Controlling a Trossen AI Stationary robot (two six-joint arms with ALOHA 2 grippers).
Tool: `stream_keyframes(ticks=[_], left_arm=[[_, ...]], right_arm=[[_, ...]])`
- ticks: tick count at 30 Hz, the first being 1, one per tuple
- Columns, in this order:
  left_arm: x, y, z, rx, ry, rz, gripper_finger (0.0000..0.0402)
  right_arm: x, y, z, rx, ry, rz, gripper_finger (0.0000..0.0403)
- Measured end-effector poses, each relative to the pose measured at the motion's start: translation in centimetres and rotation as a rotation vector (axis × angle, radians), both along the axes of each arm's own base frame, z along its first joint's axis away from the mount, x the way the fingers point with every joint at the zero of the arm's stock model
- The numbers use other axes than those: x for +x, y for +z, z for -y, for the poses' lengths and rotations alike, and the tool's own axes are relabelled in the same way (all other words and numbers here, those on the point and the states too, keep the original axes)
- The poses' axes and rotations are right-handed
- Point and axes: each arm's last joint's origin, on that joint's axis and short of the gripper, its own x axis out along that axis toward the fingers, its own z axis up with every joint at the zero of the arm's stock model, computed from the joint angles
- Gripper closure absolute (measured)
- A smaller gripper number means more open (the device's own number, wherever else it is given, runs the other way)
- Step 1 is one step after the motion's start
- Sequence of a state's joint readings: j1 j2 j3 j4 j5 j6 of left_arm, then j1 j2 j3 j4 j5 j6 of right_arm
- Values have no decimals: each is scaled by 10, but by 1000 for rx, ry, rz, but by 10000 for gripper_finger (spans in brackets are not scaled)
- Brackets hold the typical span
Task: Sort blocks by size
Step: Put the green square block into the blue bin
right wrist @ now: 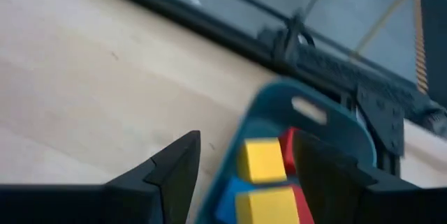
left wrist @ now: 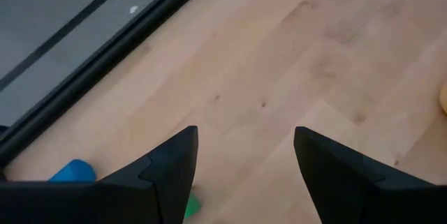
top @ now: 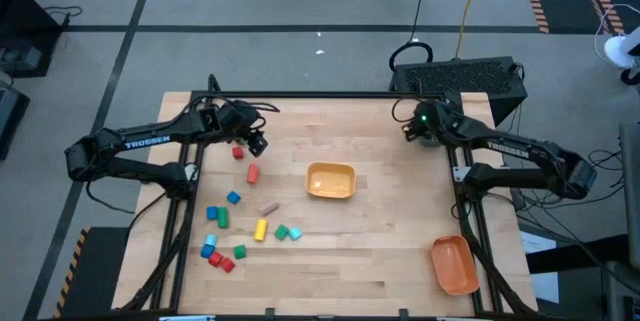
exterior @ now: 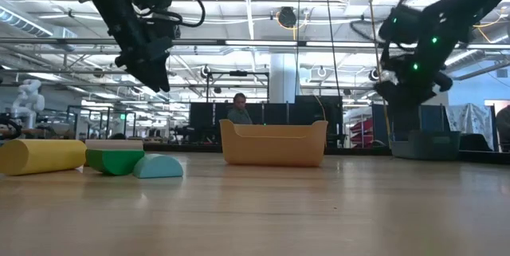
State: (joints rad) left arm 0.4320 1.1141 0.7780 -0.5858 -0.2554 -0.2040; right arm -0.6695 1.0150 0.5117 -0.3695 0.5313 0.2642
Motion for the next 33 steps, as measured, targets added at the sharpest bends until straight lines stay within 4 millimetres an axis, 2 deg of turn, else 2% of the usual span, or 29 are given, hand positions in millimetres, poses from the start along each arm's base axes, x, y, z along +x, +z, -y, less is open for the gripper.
stream_keyframes(ticks=[8, 16, 23, 33], left_arm=[[3, -9, -3, -25, 124, -24, 162], [9, -48, -9, -82, 295, -262, 162], [18, -77, -17, -92, 325, -385, 162], [10, -101, -34, -137, 412, -522, 162]], right_arm=[[3, 20, -22, -68, 104, 129, 189], [11, 26, -38, -80, 204, 179, 189], [14, 27, -43, -83, 236, 187, 189], [14, 27, -43, -85, 240, 179, 189]])
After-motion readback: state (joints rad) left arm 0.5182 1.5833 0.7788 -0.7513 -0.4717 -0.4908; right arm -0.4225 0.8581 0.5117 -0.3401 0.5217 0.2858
